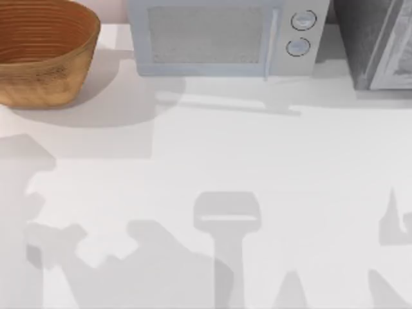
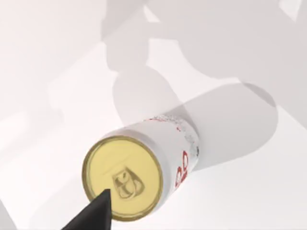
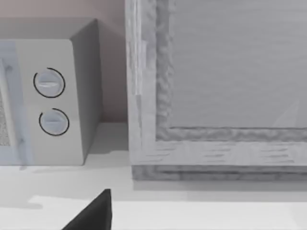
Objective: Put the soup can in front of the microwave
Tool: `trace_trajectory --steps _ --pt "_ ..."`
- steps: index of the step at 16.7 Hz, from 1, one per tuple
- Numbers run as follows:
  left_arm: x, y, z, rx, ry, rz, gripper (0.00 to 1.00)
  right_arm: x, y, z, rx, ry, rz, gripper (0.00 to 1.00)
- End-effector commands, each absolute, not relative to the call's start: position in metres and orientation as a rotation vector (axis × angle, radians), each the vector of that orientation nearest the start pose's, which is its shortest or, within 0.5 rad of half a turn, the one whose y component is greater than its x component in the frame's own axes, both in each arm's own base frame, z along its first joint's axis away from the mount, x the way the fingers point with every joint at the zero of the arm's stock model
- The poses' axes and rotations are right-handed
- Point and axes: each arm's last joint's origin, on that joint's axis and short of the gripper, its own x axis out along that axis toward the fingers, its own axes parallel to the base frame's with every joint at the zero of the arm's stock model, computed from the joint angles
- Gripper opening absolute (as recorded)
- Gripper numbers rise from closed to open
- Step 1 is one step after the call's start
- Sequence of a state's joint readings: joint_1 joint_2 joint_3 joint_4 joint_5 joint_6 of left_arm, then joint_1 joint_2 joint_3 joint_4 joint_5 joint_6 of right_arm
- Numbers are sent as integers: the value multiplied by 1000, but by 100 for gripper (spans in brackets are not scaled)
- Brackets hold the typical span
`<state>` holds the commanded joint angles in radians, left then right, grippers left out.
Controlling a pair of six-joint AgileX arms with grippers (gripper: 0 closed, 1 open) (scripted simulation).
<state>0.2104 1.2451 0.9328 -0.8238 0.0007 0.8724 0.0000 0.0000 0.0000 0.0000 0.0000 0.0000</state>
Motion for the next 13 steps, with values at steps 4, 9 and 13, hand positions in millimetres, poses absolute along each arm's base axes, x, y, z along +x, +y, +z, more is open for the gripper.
trace_trajectory --steps 4,9,13 --pt "279 84 236 679 1335 -491 100 106 -1 160 0 0 0 100" --pt "317 120 220 642 1461 -618 100 106 -1 160 0 0 0 100" --pt "322 125 217 629 1477 -629 100 106 -1 160 0 0 0 100"
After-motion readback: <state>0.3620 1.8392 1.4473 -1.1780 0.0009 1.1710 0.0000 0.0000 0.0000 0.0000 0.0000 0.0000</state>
